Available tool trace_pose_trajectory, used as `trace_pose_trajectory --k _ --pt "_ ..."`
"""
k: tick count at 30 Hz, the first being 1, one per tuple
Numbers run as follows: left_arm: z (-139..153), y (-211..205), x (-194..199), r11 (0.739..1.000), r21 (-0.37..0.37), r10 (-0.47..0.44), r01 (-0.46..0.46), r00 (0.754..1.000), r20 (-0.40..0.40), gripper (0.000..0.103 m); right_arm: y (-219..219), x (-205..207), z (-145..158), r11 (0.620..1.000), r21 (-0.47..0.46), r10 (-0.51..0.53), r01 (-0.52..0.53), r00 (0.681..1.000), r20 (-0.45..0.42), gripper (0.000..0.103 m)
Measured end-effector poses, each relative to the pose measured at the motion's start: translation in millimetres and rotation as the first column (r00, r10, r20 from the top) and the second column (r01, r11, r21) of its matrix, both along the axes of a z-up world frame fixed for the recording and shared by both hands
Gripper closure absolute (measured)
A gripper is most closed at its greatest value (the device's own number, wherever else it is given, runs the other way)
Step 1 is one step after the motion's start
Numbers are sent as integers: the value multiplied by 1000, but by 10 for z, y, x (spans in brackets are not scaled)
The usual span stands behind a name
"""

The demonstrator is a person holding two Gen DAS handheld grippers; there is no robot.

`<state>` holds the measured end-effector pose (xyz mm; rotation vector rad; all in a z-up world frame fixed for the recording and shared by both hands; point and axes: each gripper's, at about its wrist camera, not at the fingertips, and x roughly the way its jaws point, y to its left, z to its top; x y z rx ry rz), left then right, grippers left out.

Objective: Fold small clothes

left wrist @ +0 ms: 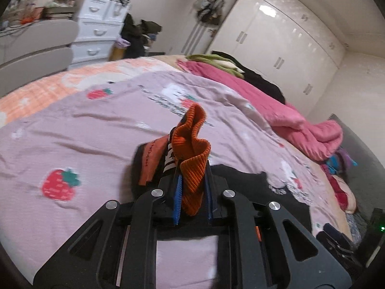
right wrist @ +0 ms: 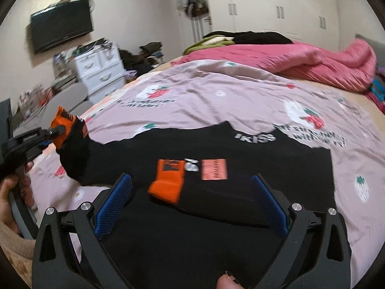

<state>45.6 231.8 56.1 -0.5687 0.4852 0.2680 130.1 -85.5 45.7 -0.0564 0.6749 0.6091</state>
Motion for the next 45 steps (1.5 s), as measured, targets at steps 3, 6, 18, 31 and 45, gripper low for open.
trace_pose_trajectory --k 3,6,18,31,45 --pt "20 -165 102 999 1 -39 39 999 10 95 -174 51 4 999 12 -42 42 999 -2 5" --pt "58 -346 213 997 5 -82 82 996 25 95 -354 103 21 997 37 -73 73 997 -8 5" --pt "244 -1011 475 962 48 -270 267 959 89 95 -842 295 26 981 95 -164 168 985 -45 5" --pt "89 -1603 814 902 66 -429 427 902 36 95 -1306 398 13 955 138 -254 262 964 -78 5" --pt "-180 -1904 1034 850 5 -526 526 850 -2 96 -1713 459 -19 921 166 -337 352 935 -109 5"
